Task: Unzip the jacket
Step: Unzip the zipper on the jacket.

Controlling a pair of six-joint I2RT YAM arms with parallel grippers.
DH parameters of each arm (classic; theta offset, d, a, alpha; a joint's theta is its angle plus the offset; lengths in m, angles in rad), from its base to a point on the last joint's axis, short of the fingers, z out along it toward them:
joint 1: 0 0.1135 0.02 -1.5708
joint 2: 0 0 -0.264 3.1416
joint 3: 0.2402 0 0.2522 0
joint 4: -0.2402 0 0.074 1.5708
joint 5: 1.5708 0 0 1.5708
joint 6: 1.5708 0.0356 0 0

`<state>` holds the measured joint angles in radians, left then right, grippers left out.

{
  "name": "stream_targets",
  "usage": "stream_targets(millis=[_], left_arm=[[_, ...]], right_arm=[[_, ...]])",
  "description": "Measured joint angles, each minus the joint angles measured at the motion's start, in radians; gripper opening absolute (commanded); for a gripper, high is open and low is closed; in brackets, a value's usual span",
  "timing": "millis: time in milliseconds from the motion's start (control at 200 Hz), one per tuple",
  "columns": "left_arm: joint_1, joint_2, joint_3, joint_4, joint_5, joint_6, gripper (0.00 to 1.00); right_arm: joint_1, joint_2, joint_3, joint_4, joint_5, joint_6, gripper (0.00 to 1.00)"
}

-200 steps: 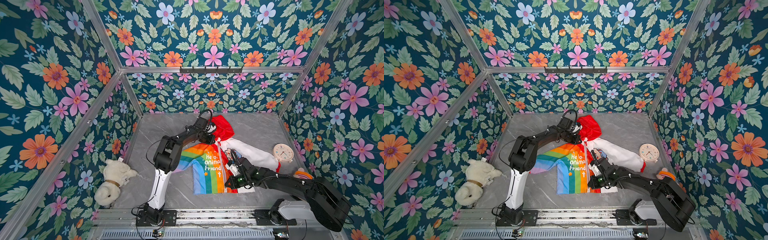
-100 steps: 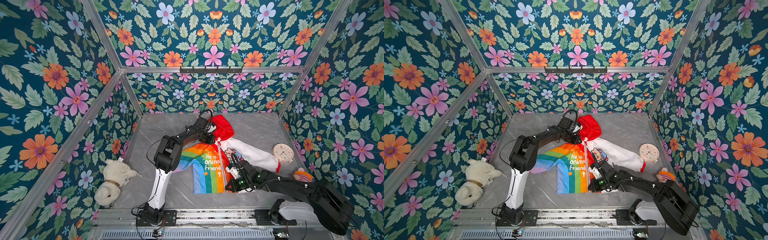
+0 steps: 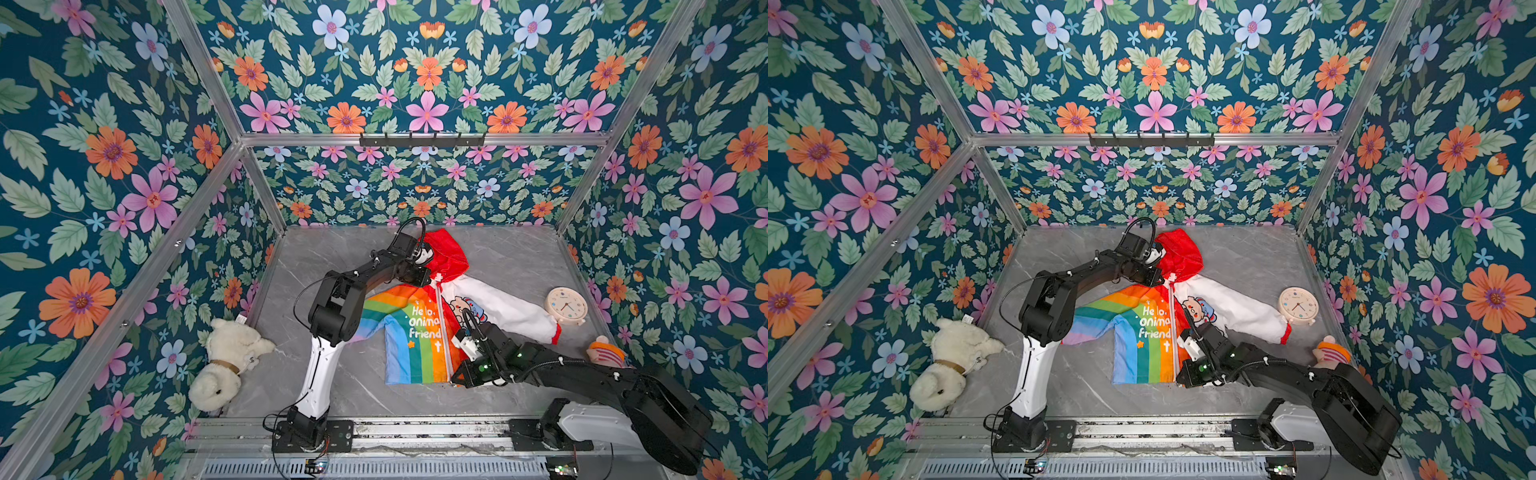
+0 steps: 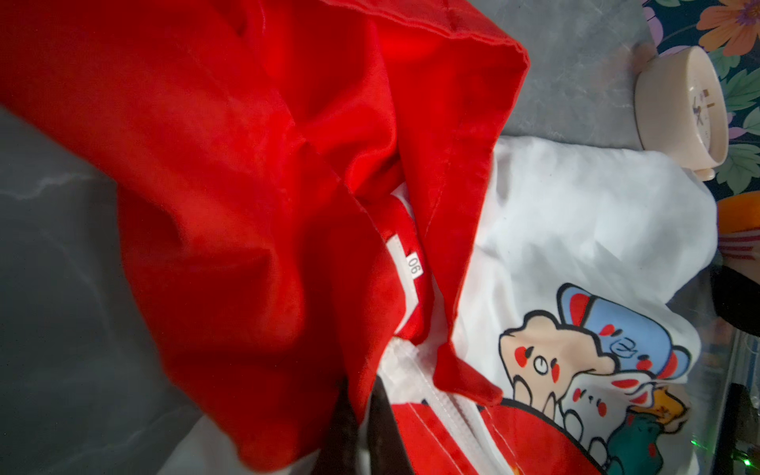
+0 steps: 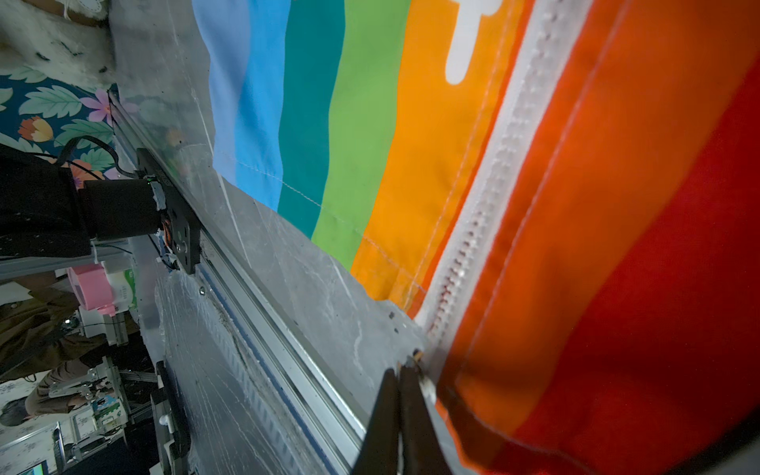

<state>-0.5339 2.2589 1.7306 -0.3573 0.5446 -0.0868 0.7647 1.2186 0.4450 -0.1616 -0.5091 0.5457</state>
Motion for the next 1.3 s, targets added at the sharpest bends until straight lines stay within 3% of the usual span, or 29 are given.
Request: stream_targets(millis=[30,140,325,405,590,770,930,1025,1165,1300], left_arm=[[0.0,0.0,0.0,0.0,0.0,0.0,0.03],[0.0,-0.002,-0.005,0.007,0.01,0.001,0.34],[0.0,-0.06,-0.053,0.024,0.035,-0.011,0.84],[0.0,-0.101,-0.072,0.034,0.037,-0.019,0.99],[0.0,-0.22,-0.098,0.069,0.008,-0.046,0.99],[0.0,-0.38,-0.239,0.109,-0.116,-0.121,0.99],[-0.026,-0.552,-0.473,0.148,-0.268,-0.208,0.99],[-0.089,-0.65,-0.623,0.159,-0.365,-0.261,0.99],[-0.18,-0.77,-0.808,0.158,-0.487,-0.36,0.99],[-0.249,-0.868,-0.937,0.15,-0.579,-0.467,0.99]], right_arm=[[0.0,0.0,-0.001,0.001,0.0,0.0,0.0],[0.0,0.003,0.001,0.0,0.002,0.0,0.01],[0.0,-0.002,0.018,-0.009,0.024,0.006,0.32],[0.0,-0.03,0.032,-0.03,0.039,0.011,0.42],[0.0,-0.151,0.08,-0.128,0.13,0.029,0.6],[-0.029,-0.249,0.159,-0.277,0.298,0.08,0.65],[-0.182,-0.277,0.175,-0.362,0.357,0.127,0.62],[-0.289,-0.268,0.188,-0.4,0.353,0.14,0.57],[-0.438,-0.187,0.24,-0.425,0.346,0.15,0.55],[-0.481,-0.061,0.339,-0.433,0.335,0.127,0.55]])
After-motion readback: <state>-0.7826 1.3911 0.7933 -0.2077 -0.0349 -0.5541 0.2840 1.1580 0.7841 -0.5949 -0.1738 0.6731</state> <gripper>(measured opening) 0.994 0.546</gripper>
